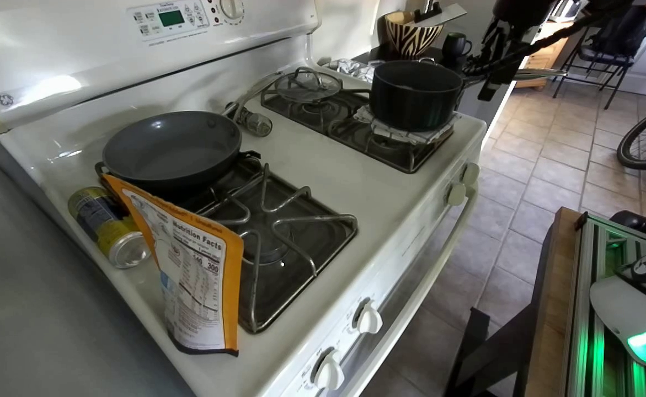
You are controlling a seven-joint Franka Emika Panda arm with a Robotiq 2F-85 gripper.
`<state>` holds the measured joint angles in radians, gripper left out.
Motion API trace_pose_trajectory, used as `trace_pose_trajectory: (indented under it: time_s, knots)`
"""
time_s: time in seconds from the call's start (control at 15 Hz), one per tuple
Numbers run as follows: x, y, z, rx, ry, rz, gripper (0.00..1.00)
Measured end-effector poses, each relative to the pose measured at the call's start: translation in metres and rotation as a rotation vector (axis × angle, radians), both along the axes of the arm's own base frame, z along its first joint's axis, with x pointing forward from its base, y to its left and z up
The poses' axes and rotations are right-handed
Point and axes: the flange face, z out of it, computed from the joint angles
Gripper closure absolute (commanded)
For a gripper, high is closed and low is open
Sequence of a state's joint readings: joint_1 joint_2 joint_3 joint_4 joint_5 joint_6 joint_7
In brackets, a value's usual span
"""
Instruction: Move the pot to the right and put it on the white towel
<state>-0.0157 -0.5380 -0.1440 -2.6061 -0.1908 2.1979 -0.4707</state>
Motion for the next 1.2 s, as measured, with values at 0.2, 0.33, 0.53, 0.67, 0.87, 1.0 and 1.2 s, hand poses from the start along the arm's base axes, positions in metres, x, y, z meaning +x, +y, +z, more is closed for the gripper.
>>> trace_pose_trajectory:
  time_s: [0.2,0.33,0.53,0.67,0.87,1.0,1.2]
  knots:
    - [0.008,0.002,-0.008,0.005,-0.051,0.005,0.0]
    - [0.013,0.004,-0.013,0.02,-0.081,0.002,0.0]
    - [0.021,0.003,-0.019,0.047,-0.118,-0.011,0.0]
    - [0.025,0.005,-0.022,0.061,-0.132,-0.017,0.0]
    - [0.029,0.006,-0.026,0.073,-0.143,-0.021,0.0]
    - [0.031,0.006,-0.028,0.075,-0.146,-0.023,0.0]
    - [0.033,0.006,-0.028,0.075,-0.148,-0.02,0.0]
